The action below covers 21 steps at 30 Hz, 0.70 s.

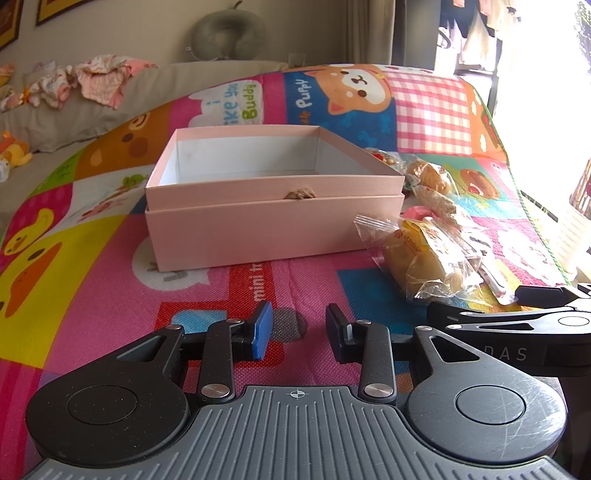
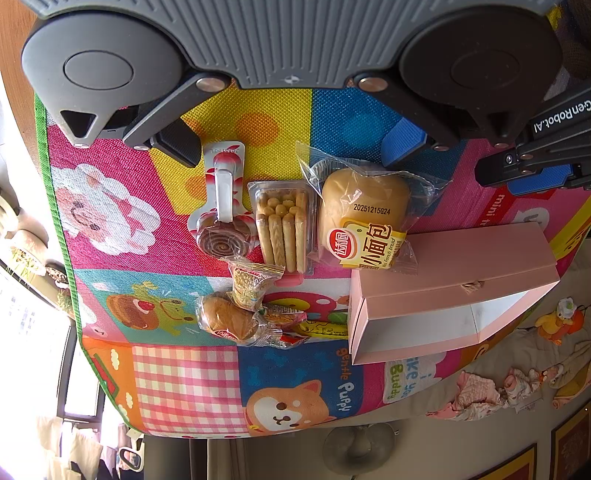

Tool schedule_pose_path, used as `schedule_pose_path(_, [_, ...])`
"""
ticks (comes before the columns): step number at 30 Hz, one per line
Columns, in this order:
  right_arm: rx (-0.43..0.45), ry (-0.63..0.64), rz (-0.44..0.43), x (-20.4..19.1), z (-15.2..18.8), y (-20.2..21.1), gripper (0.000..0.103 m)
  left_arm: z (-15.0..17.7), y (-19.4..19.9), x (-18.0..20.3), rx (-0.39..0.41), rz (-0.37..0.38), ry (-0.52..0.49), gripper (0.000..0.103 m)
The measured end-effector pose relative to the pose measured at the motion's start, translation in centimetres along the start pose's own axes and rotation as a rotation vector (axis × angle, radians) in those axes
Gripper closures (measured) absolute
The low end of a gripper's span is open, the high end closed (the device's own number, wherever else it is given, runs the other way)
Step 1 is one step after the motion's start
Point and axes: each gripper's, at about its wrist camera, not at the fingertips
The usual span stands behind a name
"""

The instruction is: Organize objects

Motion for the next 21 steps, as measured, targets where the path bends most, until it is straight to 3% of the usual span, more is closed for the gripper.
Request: schedule_pose_path(21, [0.001, -0.008, 0.011, -0.05, -0.08, -0.06, 0.000, -0.02, 0.00, 0.07, 0.000, 0.003, 0.006, 0.066])
Point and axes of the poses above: each gripper's, at about its wrist camera, not at the fingertips, and y roughly against the way its jaws point, x to its right, z to its underside, and after that the axes turned 7 degrees about -y, right-handed
